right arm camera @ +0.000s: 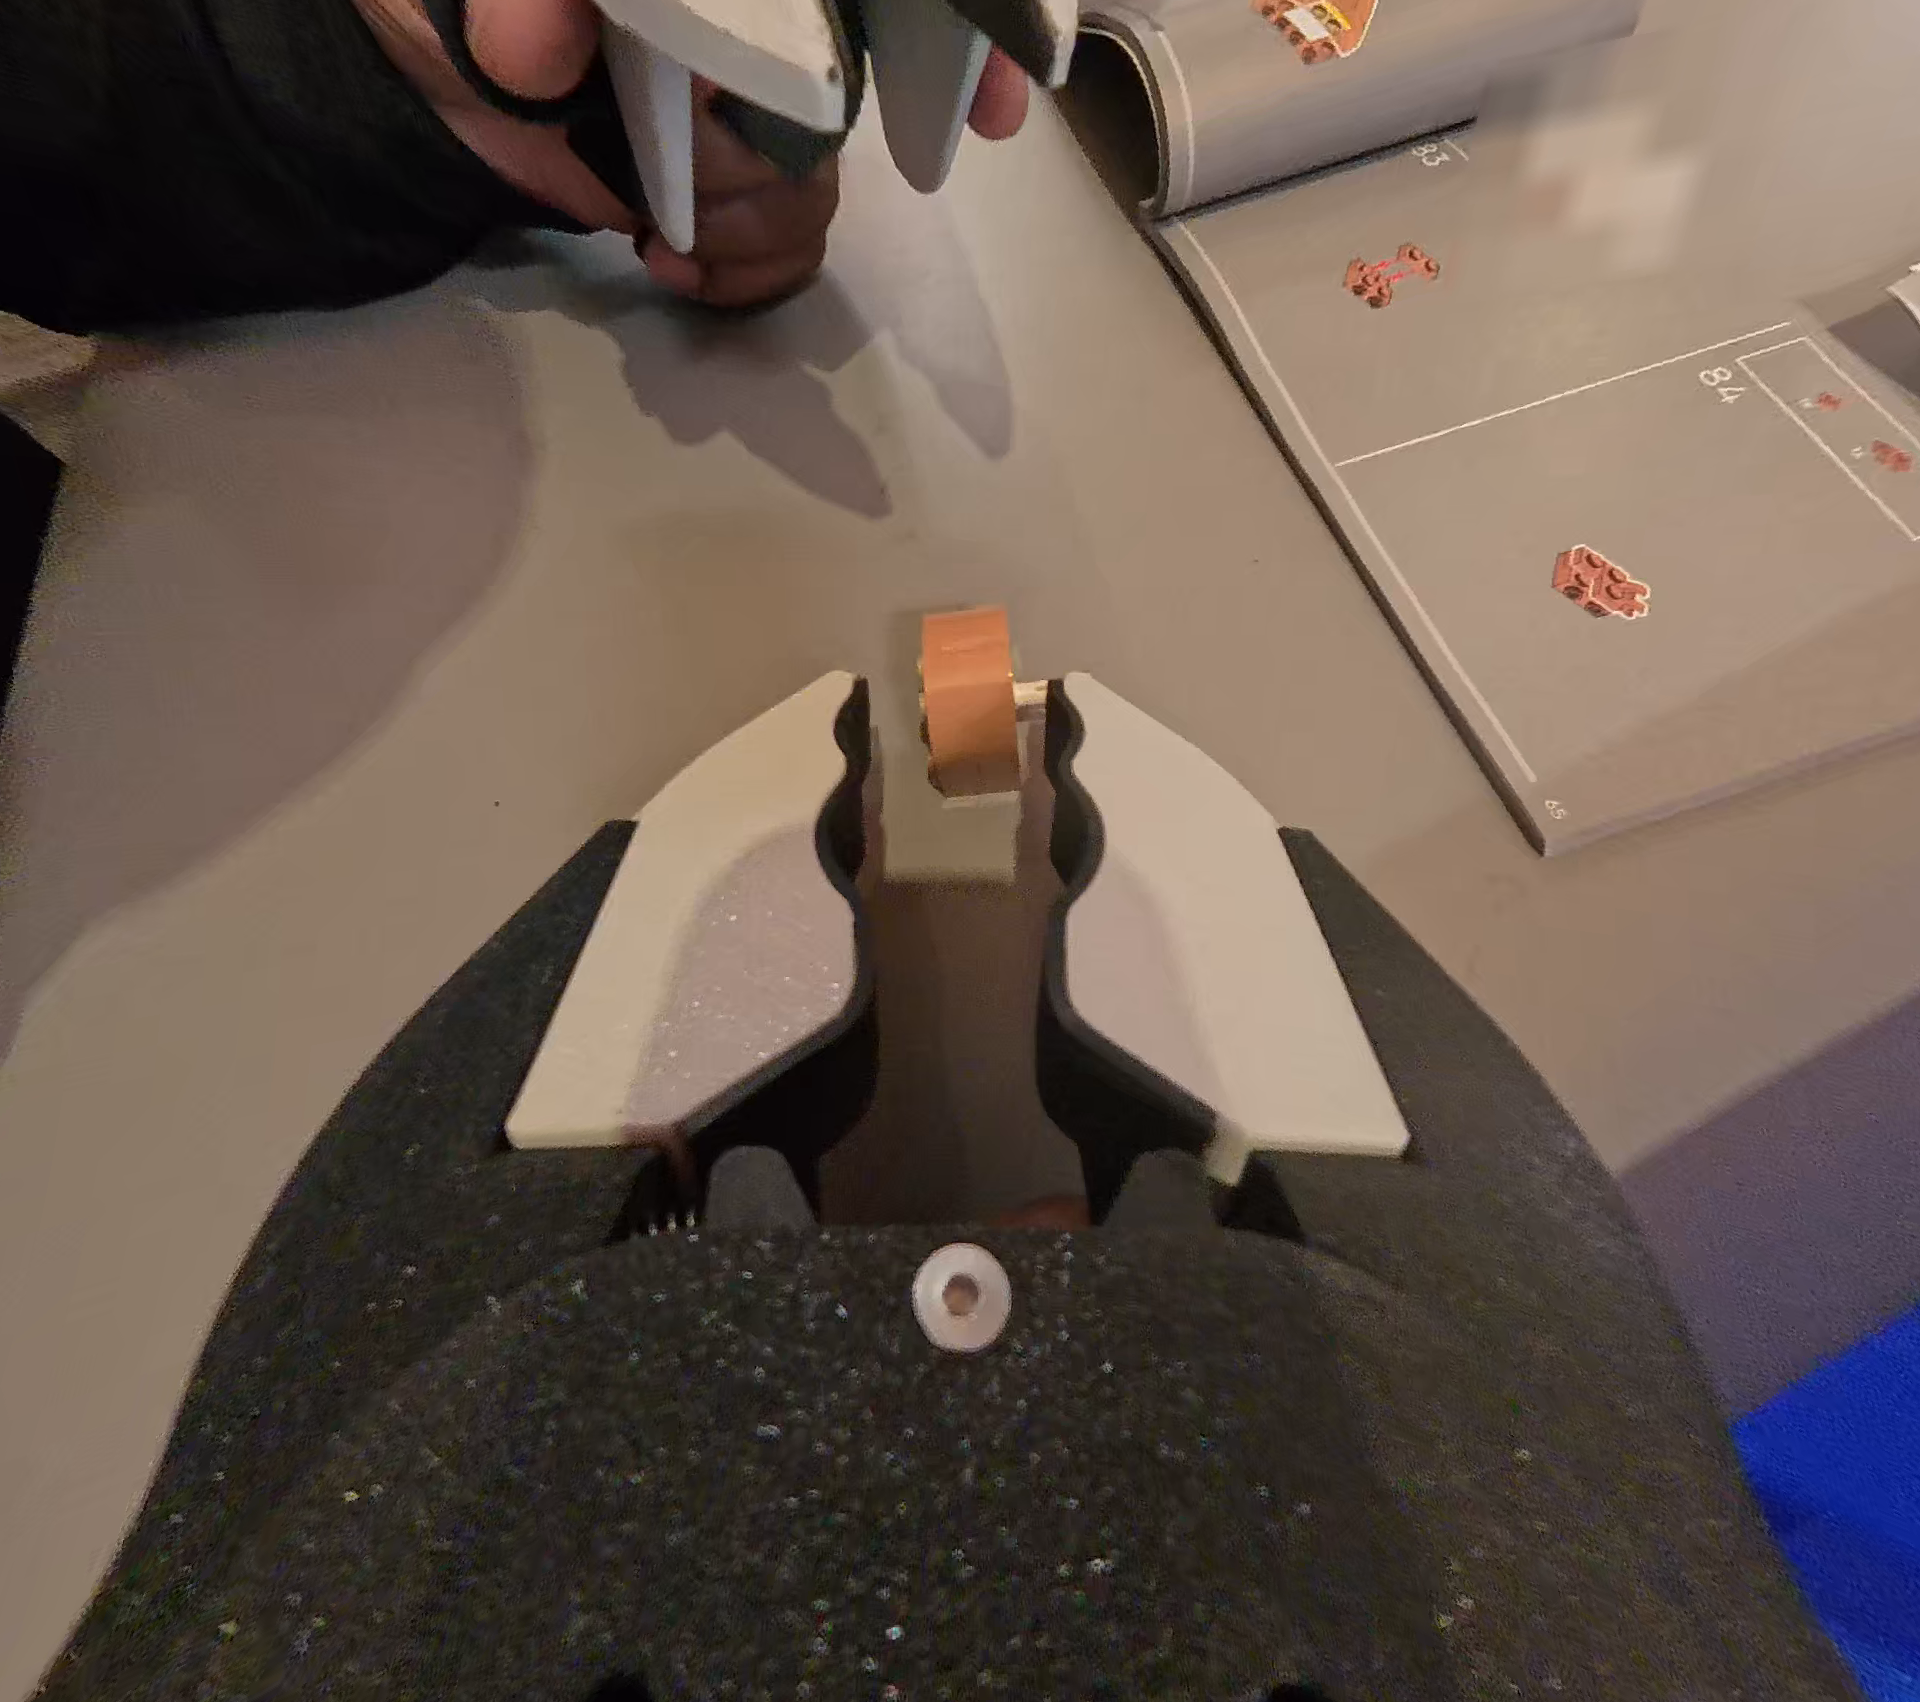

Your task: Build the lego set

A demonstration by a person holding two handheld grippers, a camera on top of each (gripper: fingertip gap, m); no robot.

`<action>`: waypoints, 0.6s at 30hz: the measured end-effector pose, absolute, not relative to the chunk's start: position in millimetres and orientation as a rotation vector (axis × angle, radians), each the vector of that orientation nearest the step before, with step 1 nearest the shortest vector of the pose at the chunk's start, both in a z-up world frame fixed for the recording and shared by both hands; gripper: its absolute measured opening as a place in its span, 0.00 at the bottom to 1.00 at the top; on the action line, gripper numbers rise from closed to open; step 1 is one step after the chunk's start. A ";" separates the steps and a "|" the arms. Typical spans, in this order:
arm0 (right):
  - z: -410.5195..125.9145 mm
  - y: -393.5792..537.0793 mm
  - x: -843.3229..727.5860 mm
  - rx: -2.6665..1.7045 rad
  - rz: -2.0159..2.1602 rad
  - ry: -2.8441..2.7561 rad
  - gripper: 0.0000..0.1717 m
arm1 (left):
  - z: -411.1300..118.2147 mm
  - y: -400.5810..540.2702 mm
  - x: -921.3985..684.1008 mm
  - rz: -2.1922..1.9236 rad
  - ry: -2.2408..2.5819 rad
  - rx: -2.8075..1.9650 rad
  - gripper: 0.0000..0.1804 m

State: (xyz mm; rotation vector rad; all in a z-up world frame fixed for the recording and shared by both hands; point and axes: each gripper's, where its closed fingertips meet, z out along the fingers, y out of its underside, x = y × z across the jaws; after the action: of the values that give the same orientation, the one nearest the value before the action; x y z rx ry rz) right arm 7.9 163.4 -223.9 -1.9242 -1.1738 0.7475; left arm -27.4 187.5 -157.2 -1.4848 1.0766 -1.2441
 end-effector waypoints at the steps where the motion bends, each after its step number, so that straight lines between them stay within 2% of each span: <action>1: -225.2 164.5 7.5 -1.927 0.724 -1.178 0.18 | -156.8 188.1 -27.8 -1.248 1.071 -1.486 0.15; 5: -229.1 170.6 5.9 -1.929 0.612 -1.182 0.10 | -156.1 192.2 -29.4 -1.255 1.039 -1.499 0.15; 18: -229.5 205.8 19.7 -2.028 0.539 -0.972 0.11 | -157.4 194.3 -29.0 -1.242 1.028 -1.518 0.14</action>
State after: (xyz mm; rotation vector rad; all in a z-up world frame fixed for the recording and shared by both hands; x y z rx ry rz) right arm 19.7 205.8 -229.5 -2.0279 -0.9723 0.5388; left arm -29.0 194.3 -157.4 -1.5183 1.0279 -1.2424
